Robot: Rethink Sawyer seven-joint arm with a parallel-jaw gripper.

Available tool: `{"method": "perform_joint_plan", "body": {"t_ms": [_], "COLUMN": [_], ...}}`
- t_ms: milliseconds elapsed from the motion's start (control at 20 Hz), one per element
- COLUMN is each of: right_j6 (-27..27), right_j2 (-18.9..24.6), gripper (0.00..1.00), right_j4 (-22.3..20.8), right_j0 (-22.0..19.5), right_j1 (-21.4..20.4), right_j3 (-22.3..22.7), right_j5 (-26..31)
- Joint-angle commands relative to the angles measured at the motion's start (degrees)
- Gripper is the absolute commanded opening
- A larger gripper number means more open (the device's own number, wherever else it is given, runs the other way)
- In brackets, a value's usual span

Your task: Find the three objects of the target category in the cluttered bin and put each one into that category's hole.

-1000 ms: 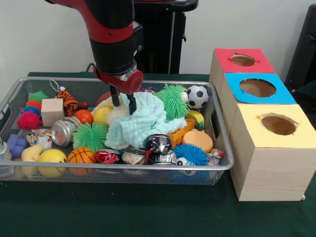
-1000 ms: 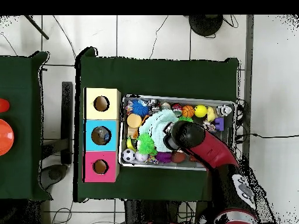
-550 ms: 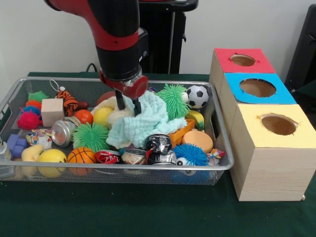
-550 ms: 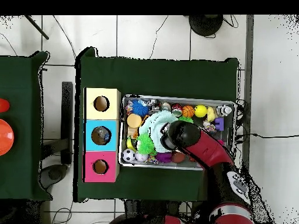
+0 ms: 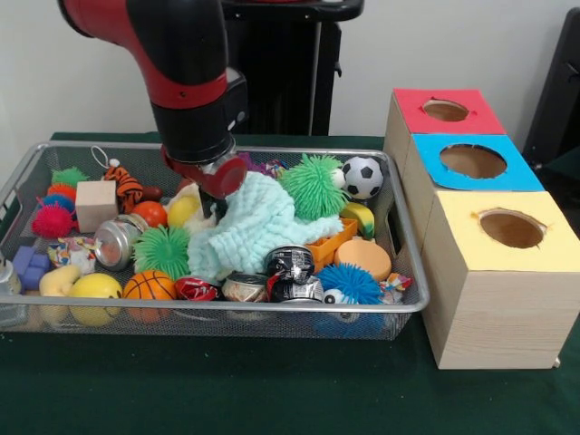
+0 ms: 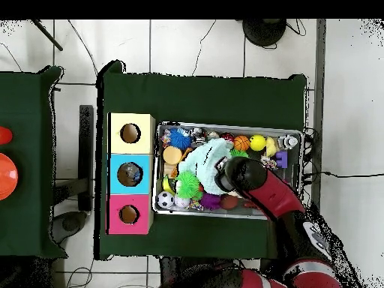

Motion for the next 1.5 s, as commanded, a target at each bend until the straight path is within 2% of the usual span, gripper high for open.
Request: {"method": "perform_joint_plan", "body": {"t_ms": [50, 350, 550, 650, 850, 1150, 1500], "right_j6": [5.5, 4.6, 4.0, 3.6, -0.3, -4.9, -8.7], "right_j2": [7.5, 8.1, 7.7, 6.1, 3.5, 2.5, 3.1], "gripper": [0.0, 0.0, 0.0, 0.0, 0.0, 0.0, 0.0], "right_j4": [0.1, -0.3, -0.7, -1.5, -4.3, -8.9, -15.8], "right_j0": [-1.1, -2.1, -2.4, -2.2, -4.8, -9.3, -14.7], "right_j1": [4.7, 5.0, 3.5, 1.8, -2.2, -5.7, -6.5], "right_j3": [-0.1, -1.5, -1.5, -1.4, -1.7, -2.7, -8.2], "right_j5": [-1.0, 1.2, 3.7, 6.4, 13.3, 19.6, 26.6]}}
